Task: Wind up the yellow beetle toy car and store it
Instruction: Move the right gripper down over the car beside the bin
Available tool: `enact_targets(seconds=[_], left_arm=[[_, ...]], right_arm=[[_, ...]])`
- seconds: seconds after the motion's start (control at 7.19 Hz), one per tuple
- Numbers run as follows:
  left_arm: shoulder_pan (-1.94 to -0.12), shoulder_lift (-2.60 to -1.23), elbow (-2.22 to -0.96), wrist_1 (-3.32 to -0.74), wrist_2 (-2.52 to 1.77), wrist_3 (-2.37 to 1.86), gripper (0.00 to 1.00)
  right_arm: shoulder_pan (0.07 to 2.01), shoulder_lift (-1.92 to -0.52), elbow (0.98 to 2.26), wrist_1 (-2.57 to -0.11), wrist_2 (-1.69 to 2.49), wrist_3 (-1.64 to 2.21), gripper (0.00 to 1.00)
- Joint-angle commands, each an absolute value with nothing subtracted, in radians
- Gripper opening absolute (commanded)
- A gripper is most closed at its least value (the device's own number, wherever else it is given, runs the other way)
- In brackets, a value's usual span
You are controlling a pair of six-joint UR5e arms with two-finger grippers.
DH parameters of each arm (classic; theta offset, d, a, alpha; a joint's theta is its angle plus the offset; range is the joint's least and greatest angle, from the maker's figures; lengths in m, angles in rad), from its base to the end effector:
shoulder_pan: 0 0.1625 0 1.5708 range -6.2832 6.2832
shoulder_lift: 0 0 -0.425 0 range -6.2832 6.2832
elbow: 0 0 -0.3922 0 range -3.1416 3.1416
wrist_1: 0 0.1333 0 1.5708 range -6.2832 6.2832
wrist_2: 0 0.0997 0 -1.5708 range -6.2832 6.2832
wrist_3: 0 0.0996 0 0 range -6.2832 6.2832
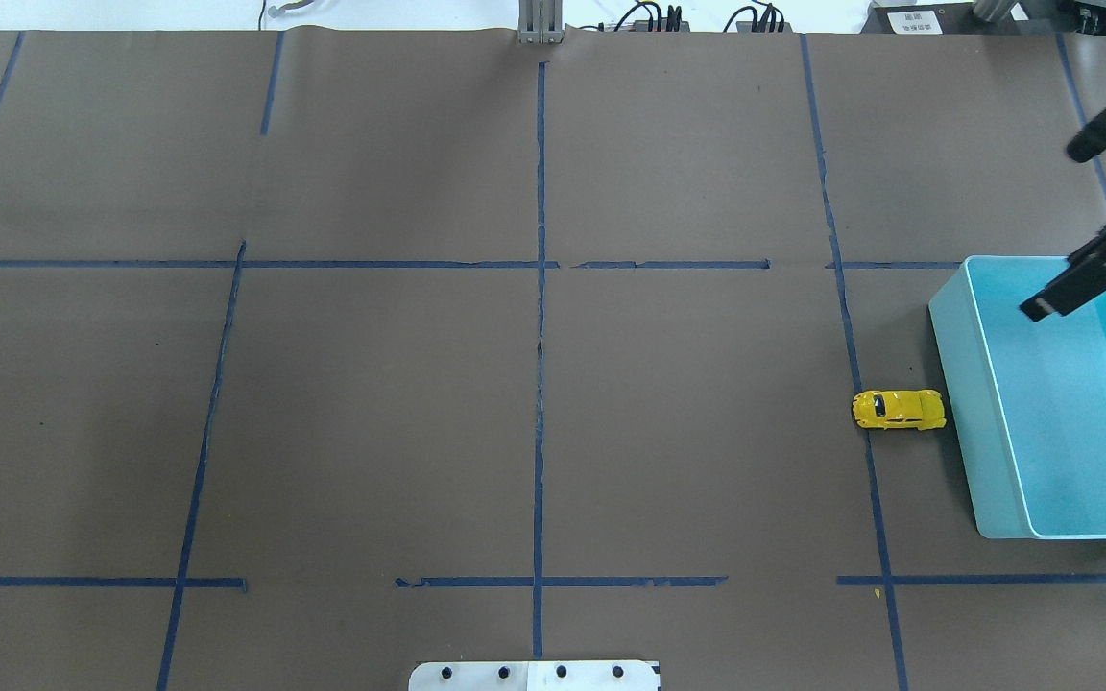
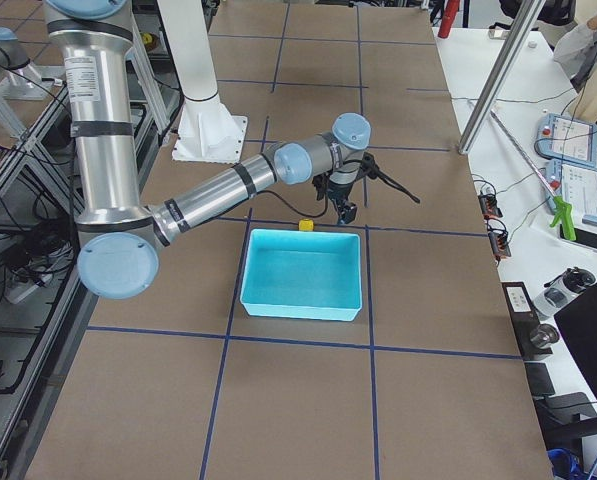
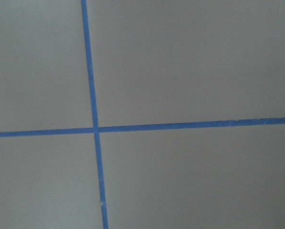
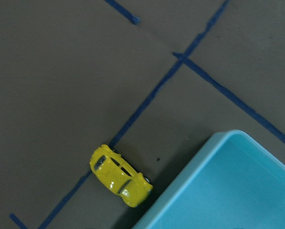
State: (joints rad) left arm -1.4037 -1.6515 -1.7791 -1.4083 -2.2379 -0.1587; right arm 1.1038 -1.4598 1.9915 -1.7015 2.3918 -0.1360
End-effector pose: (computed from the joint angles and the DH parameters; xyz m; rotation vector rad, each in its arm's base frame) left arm 0.0156 -0.5237 0.5394 0.0121 0.6771 0.0503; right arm -0.1727 -0.4767 0.4096 0.2451 -0.8808 -0.7260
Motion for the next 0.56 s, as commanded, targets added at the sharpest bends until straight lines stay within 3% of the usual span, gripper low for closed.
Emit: enact_targets(seconds=[0.0, 0.42], left_arm=[[-1.497, -1.504, -1.784, -1.526, -2.335, -0.123, 1.00], [-1.572, -1.447, -1.712, -1.526, -2.370, 0.024, 1.00]], right_arm=[[1.051, -1.416, 2.070, -1.706, 2.381, -0.138, 1.00], [0.990, -1.410, 2.112, -1.700, 2.390, -0.146, 1.00]])
